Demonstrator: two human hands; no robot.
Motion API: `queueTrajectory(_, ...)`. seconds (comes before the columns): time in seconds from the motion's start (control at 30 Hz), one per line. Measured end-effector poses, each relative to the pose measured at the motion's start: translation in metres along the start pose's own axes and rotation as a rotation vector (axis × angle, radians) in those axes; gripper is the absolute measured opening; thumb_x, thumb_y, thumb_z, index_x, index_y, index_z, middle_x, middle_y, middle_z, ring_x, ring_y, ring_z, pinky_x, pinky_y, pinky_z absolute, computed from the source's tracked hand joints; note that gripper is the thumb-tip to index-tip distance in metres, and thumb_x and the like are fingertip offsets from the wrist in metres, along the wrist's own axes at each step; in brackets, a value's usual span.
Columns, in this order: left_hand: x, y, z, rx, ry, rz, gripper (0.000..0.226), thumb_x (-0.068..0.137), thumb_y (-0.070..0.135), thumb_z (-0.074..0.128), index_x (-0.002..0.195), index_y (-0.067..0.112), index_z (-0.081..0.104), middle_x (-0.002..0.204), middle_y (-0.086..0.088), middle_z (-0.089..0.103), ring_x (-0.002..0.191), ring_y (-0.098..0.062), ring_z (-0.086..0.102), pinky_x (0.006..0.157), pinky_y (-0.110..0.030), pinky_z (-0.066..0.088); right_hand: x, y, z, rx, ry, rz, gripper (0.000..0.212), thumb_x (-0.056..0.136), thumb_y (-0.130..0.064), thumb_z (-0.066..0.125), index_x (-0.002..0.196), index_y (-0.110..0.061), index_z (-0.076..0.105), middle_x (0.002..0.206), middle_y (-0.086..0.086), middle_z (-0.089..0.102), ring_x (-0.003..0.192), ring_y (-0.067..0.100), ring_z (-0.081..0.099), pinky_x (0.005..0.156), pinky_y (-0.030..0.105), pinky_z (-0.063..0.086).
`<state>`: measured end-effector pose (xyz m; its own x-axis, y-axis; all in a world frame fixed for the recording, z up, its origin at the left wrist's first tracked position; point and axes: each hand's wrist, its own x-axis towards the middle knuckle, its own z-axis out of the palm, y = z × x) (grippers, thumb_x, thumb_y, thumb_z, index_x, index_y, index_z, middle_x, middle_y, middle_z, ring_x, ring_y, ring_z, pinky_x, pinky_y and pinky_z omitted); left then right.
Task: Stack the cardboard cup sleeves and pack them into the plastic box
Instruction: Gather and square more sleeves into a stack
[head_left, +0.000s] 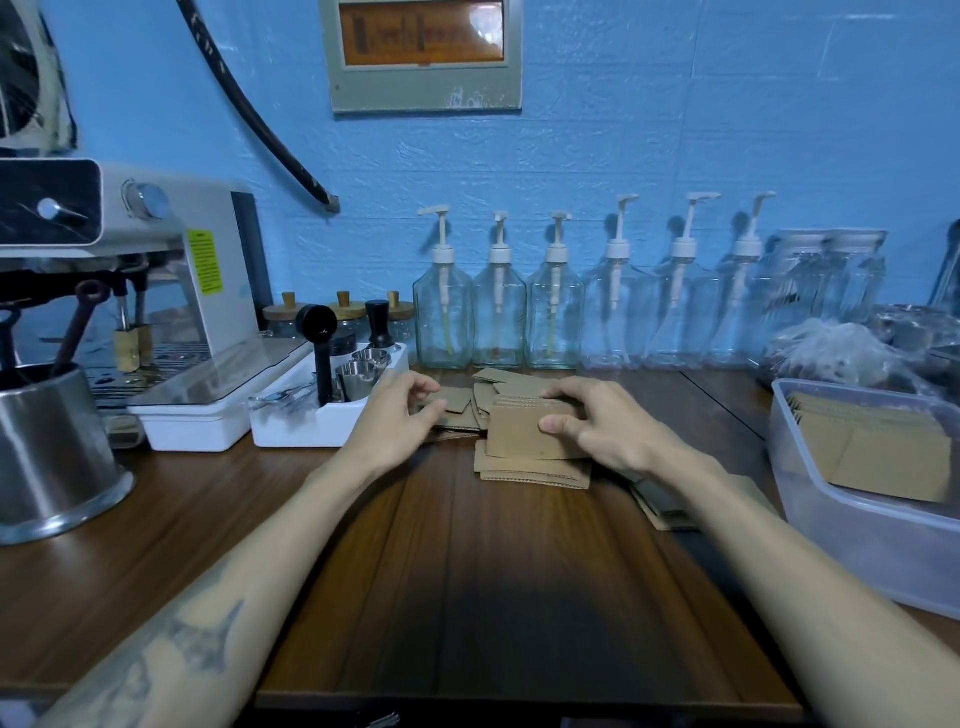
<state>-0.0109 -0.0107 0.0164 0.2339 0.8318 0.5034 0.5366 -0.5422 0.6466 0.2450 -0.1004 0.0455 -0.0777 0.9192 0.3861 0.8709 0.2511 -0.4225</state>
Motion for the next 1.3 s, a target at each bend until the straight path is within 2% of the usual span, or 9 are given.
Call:
queueTrajectory(0.2,0.031,0.004,0.019,0.327,-0.136,-0.096,0.054,0.094,0.046,0.054,0.139,0.018,0.045,0.141,-0.006,0.043,0.131,-0.024,0.045,0.11,-0.046,0.038,0.001,0.001,-0.001,0.006,-0.011,-0.002,0.043,0.091,-0.037,0.067,0.13,-0.021,0.06,0.137,0.002,0.06,0.127,0.022,0.051,0.107,0.04,0.04)
queueTrajectory(0.3,0.044,0.001,0.029,0.408,-0.238,-0.211,0.069,0.092,0.059,0.049,0.149,0.022,0.034,0.15,-0.012,0.036,0.135,-0.032,0.041,0.11,-0.049,0.037,0.002,0.003,0.0,0.01,-0.012,0.003,0.042,0.091,-0.037,0.067,0.13,-0.022,0.06,0.135,0.003,0.06,0.127,0.022,0.051,0.106,0.039,0.04)
queueTrajectory(0.43,0.05,-0.009,0.039,0.464,-0.319,-0.29,0.069,0.094,0.064,0.039,0.15,0.024,0.033,0.151,-0.014,0.039,0.136,-0.034,0.041,0.111,-0.049,0.036,0.004,0.005,0.003,0.039,-0.028,0.006,0.039,0.091,-0.036,0.067,0.128,-0.023,0.061,0.13,0.001,0.062,0.118,0.018,0.054,0.094,0.029,0.04)
queueTrajectory(0.53,0.05,-0.01,0.04,0.468,-0.27,-0.262,0.065,0.095,0.061,0.042,0.145,0.019,0.041,0.145,-0.012,0.047,0.131,-0.033,0.045,0.107,-0.048,0.04,0.005,0.004,0.003,0.052,-0.028,0.007,0.04,0.091,-0.036,0.067,0.129,-0.023,0.06,0.131,0.001,0.062,0.111,0.014,0.053,0.09,0.026,0.036)
queueTrajectory(0.83,0.028,-0.001,0.019,0.417,-0.115,-0.135,0.064,0.086,0.047,0.064,0.137,0.01,0.051,0.135,-0.008,0.056,0.12,-0.027,0.054,0.093,-0.034,0.045,0.001,0.001,0.003,0.079,-0.028,0.022,0.044,0.091,-0.037,0.068,0.131,-0.022,0.06,0.136,0.003,0.059,0.125,0.02,0.052,0.103,0.032,0.039)
queueTrajectory(1.03,-0.003,-0.001,-0.008,0.335,-0.009,0.024,0.054,0.084,0.008,0.073,0.134,0.007,0.056,0.123,-0.009,0.052,0.118,-0.029,0.051,0.099,-0.033,0.041,-0.002,-0.005,0.004,0.112,-0.043,0.016,0.043,0.09,-0.036,0.069,0.13,-0.022,0.06,0.134,0.003,0.061,0.125,0.02,0.053,0.104,0.035,0.041)
queueTrajectory(1.1,-0.012,-0.003,-0.016,0.239,0.071,0.027,0.042,0.086,-0.001,0.068,0.127,0.008,0.063,0.122,-0.006,0.055,0.118,-0.025,0.052,0.106,-0.032,0.042,-0.003,-0.006,0.003,0.103,-0.04,0.01,0.043,0.09,-0.036,0.069,0.13,-0.022,0.061,0.134,0.002,0.061,0.125,0.019,0.053,0.103,0.033,0.04)
queueTrajectory(1.2,-0.022,-0.001,-0.024,0.032,0.206,-0.031,0.023,0.091,-0.001,0.061,0.104,0.014,0.073,0.113,0.0,0.065,0.104,-0.017,0.059,0.095,-0.028,0.048,-0.005,-0.007,0.003,0.108,-0.039,-0.003,0.043,0.09,-0.034,0.069,0.13,-0.022,0.061,0.134,0.002,0.061,0.124,0.019,0.053,0.103,0.031,0.04)
queueTrajectory(1.3,-0.024,0.004,-0.029,-0.239,0.285,-0.104,0.021,0.09,-0.001,0.064,0.09,0.019,0.063,0.099,-0.004,0.067,0.092,-0.019,0.063,0.088,-0.034,0.054,-0.005,-0.008,0.005,0.104,-0.035,-0.015,0.043,0.092,-0.03,0.067,0.132,-0.018,0.059,0.135,0.002,0.06,0.124,0.019,0.053,0.103,0.031,0.039)
